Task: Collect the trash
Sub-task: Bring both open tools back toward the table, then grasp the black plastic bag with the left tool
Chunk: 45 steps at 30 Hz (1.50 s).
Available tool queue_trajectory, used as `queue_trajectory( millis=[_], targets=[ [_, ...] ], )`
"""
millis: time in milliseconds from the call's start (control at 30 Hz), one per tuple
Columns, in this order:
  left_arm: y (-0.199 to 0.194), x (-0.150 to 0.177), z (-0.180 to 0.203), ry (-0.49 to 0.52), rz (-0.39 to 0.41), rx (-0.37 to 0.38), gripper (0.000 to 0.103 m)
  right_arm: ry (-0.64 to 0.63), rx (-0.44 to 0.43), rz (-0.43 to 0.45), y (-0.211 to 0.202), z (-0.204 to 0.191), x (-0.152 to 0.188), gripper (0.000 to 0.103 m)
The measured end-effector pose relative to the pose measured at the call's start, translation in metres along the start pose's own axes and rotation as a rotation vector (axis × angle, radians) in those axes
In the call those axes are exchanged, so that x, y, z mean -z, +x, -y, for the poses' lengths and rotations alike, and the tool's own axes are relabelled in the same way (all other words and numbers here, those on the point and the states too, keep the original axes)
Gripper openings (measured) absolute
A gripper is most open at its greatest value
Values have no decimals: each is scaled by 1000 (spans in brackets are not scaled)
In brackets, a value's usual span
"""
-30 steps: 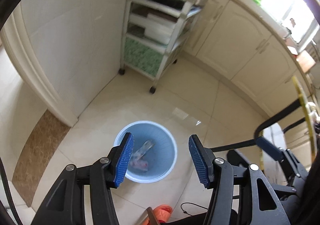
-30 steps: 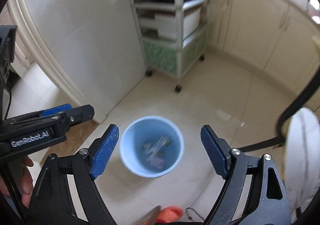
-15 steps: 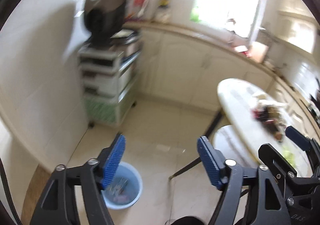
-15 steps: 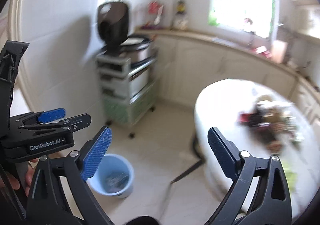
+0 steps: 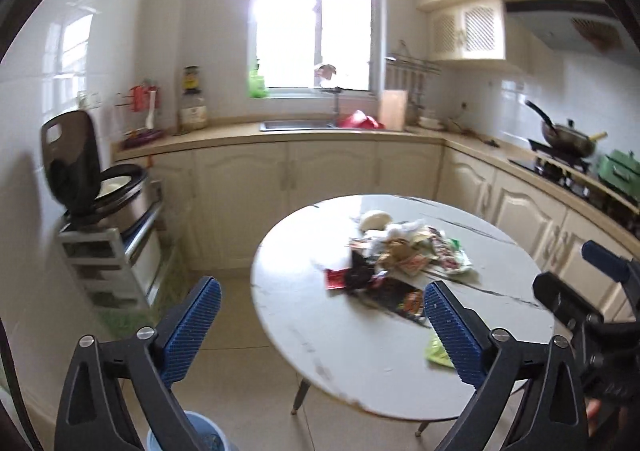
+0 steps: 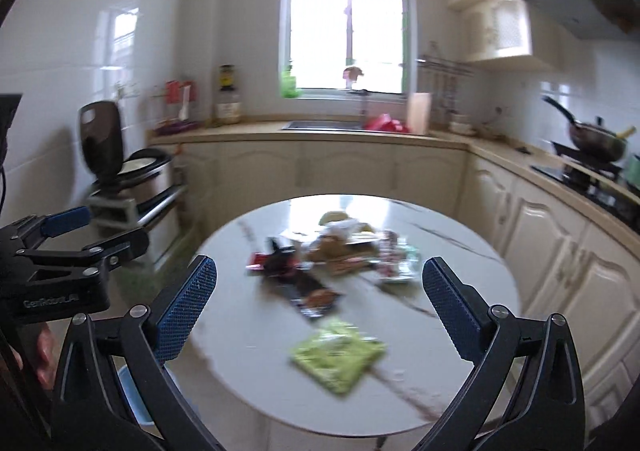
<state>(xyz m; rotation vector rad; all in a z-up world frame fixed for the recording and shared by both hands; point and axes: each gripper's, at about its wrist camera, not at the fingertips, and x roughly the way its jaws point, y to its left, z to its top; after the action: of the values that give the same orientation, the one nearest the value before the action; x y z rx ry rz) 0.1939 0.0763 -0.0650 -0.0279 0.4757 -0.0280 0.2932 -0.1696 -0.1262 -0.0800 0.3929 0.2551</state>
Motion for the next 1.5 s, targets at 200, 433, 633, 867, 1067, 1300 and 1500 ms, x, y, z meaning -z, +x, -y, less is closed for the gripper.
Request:
queue_trajectory(
  millis=[200,433,633,867,1067,1300,1500],
  targets=[
    [51,-3,22,28,-83,44,101,64,57,-35,15,57,4,103],
    [127,-16,29,36,-178,53,101,89,81,-109,54,92,13,103],
    [214,-49,22,37,-246,44,98,97,82,-161,94,108,14,103],
    [297,-53,20,31,-303,55,81,101,67,-216,138,118,12,103],
    [350,-50,23,62,-341,70,58,95,65,-302,178,122,12,103],
    [374,-51,22,86,-352,111,33,104,34,-401,224,124,13,103],
    [367,-52,6,34,-322,145,32,85,21,-465,262,116,13,102]
  ],
)
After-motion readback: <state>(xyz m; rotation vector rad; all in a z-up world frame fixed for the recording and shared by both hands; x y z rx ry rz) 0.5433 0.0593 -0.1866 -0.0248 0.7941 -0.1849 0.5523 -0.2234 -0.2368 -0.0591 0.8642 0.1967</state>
